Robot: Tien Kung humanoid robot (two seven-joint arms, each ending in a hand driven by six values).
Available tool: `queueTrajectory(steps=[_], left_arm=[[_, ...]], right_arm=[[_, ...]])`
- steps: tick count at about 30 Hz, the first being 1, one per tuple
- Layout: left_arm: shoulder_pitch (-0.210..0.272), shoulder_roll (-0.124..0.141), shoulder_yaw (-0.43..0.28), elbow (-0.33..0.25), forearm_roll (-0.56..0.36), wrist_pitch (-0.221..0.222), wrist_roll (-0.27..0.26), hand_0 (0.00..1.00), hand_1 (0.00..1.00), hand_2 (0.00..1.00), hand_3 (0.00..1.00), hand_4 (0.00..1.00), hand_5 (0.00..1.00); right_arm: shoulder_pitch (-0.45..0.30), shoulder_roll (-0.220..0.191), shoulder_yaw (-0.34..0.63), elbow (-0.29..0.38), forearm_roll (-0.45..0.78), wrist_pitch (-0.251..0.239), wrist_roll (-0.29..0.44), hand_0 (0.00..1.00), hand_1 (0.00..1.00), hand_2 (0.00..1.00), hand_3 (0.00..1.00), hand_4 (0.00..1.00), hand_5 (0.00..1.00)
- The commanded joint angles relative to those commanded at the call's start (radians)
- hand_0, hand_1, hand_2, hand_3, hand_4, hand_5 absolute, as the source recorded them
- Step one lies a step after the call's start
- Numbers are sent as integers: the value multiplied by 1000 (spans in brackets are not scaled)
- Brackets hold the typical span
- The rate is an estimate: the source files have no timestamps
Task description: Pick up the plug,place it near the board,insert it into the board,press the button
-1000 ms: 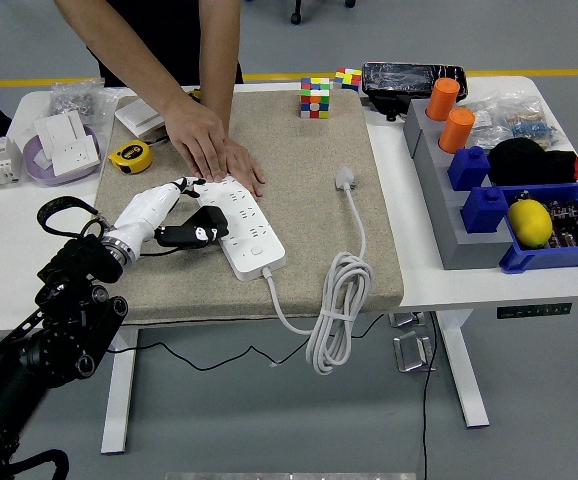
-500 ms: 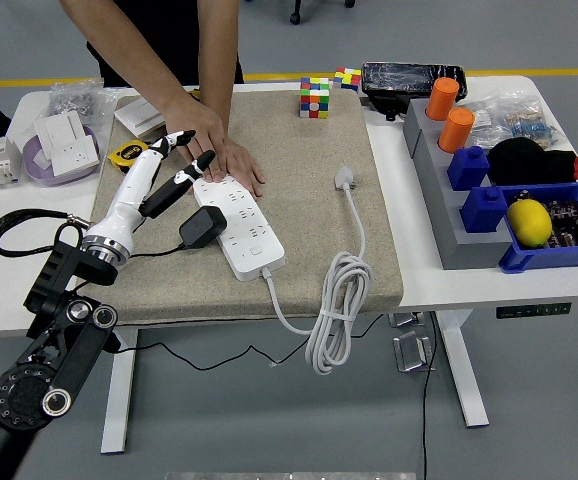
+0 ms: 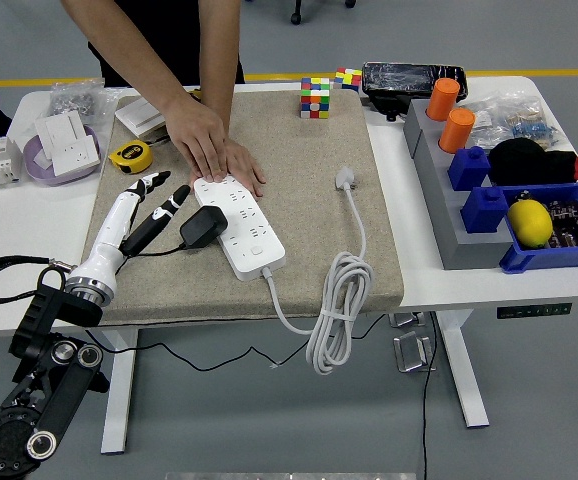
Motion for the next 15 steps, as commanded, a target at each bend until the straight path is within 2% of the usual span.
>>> queueTrajectory(steps=[6,15], left_arm=[[10,0,13,17,14,-6,3,964,971,925,890,998,998],[47,0,48,-10,19,-2,4,969,963,914,888,998,998]], right_arm=[[-1,-1,-1,0,2,-1,0,859,858,829,830,998,998],[-4,0,0,0,2,-1,0,860,858,829,830,998,998]])
